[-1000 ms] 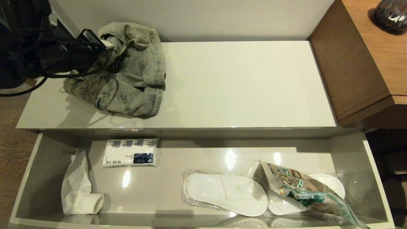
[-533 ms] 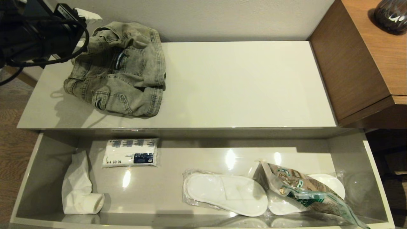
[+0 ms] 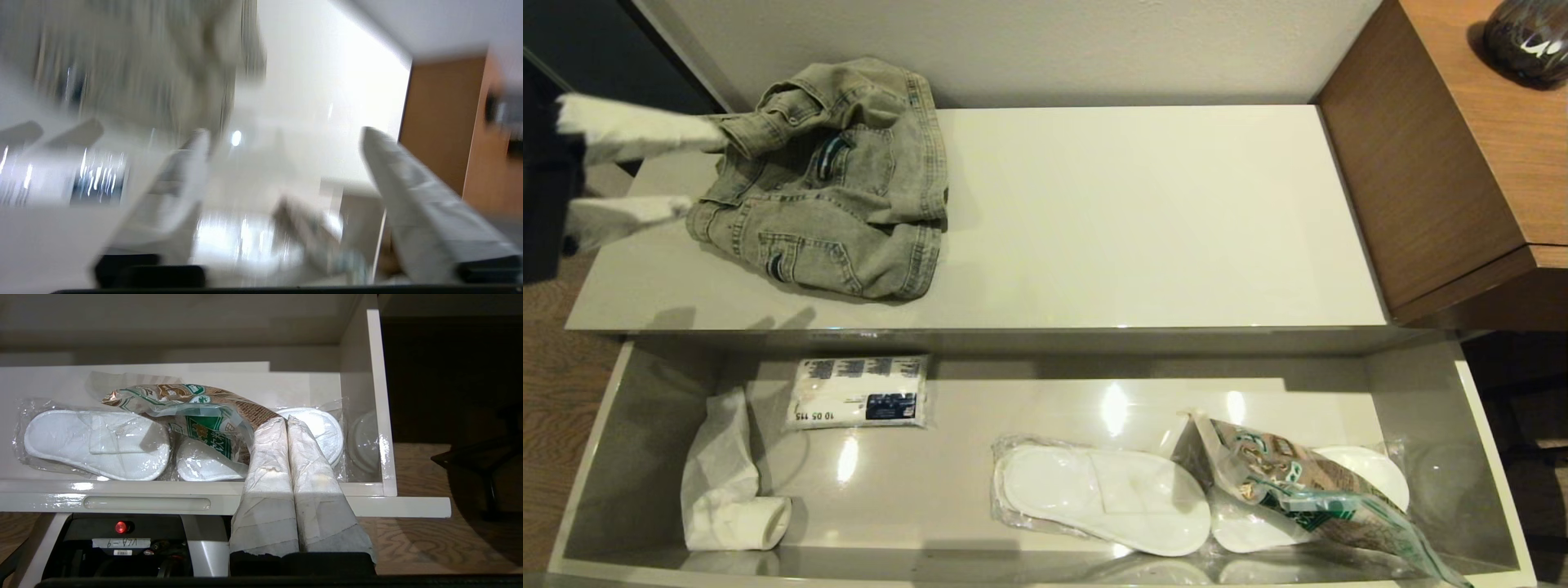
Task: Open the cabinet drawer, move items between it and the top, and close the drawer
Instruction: Close the drawer
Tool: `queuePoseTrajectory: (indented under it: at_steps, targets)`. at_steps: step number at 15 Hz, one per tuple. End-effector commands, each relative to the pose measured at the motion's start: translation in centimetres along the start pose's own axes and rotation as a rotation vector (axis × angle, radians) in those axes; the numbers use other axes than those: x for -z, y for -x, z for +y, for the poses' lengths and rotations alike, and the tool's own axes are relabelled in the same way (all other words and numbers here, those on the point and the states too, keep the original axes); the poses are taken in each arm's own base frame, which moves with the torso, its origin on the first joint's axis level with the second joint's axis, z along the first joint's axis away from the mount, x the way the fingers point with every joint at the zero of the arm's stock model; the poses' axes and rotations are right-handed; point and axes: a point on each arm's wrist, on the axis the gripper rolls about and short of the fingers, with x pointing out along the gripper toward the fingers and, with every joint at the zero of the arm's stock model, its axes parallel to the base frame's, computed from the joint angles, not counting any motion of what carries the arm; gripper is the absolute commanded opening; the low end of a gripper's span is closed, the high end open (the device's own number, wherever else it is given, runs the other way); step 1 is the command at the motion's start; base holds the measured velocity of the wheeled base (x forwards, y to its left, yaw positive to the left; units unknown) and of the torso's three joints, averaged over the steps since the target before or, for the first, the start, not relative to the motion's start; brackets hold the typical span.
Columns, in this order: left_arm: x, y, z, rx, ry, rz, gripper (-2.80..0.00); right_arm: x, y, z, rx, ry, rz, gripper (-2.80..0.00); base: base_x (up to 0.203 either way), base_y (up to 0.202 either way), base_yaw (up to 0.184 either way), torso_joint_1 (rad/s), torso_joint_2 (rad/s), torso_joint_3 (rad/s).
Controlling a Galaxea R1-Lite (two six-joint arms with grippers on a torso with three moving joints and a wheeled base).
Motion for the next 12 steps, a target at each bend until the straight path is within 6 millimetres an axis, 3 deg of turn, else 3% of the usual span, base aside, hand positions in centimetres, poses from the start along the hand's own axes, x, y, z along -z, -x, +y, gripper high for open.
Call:
queuePoseTrajectory:
  at_steps: [1, 3, 6, 9, 12]
  targets:
    - [4.2, 6.1, -0.1, -0.034, -0.025, 0.056, -2.80, 0.0, 0.0, 0.0, 0.000, 0.001, 0.002, -2.80, 0.000, 0.000, 0.000, 0.000, 0.00, 0.000]
    - [7.7, 11.2, 0.1, -0.095, -0.111, 0.065, -2.80, 0.0, 0.0, 0.0, 0.000, 0.001, 0.001, -2.80, 0.000, 0.000, 0.000, 0.000, 0.00, 0.000]
    - [12.9, 16.8, 1.1, -0.190, -0.192, 0.112, -2.80, 0.0, 0.0, 0.0, 0.000, 0.001, 0.002, -2.80, 0.000, 0.000, 0.000, 0.000, 0.00, 0.000]
    - [16.8, 20.6, 2.1, -0.302, -0.227, 0.063, -2.80, 0.0, 0.0, 0.0, -0.001, 0.001, 0.001, -2.80, 0.000, 0.000, 0.000, 0.000, 0.00, 0.000]
    - [20.3, 22.3, 3.8, -0.435, -0.217, 0.030, -2.80, 0.0, 0.0, 0.0, 0.000, 0.001, 0.001, -2.80, 0.000, 0.000, 0.000, 0.000, 0.00, 0.000]
